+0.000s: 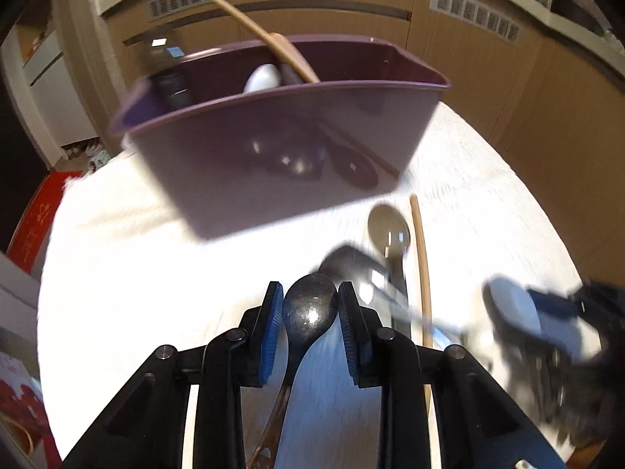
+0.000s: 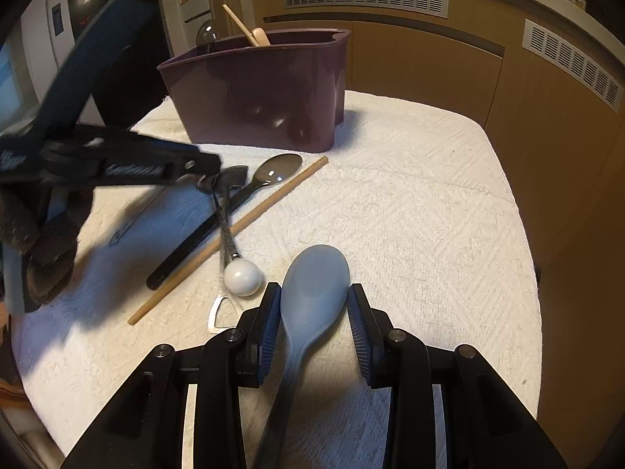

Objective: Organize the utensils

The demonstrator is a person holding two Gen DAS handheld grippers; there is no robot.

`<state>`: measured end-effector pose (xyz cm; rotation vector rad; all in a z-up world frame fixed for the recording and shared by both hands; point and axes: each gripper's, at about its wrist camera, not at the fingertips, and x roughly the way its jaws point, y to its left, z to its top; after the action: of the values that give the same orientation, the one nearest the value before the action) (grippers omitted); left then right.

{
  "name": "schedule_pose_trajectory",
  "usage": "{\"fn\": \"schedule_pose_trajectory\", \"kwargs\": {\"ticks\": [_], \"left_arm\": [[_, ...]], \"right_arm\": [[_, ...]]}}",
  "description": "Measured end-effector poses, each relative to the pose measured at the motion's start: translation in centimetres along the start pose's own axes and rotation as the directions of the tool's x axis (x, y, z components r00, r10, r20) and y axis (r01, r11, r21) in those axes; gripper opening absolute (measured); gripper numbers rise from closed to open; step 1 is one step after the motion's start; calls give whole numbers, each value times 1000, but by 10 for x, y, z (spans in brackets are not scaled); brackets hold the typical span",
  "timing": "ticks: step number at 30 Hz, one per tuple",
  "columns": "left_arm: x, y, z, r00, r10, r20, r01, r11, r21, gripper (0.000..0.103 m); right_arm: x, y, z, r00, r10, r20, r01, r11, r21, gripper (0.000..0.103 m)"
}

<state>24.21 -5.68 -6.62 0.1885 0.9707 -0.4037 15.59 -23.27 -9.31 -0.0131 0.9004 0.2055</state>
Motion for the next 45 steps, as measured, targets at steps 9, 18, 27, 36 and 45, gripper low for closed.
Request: {"fn": "schedule_pose_trajectory", "kwargs": {"ticks": [9,18,27,36,45], "left_arm": [[-60,12,-52,996,-5,84,6,1000,-18,26],[-119,2,-55,966,-47,253,54,998,-23,26],[-179,1,-45,910,-37,413,46,999,-13,26],[-230,0,-12,835,-27,550,34,999,-2,26],[-201,4,-18,878,-5,478,25,999,-35,26]], "right_arm": [[-12,6,2,1000,-7,-17,7,1000,-15,35],[-52,23,17,997,-52,59,55,997,-44,35],[-103,53,41,978,-81,192,104,989,-108,30],[-155,70,89,934,-104,341,169,971,-167,11],[-105,65,76,981,-73,179,110,972,-208,13]]}}
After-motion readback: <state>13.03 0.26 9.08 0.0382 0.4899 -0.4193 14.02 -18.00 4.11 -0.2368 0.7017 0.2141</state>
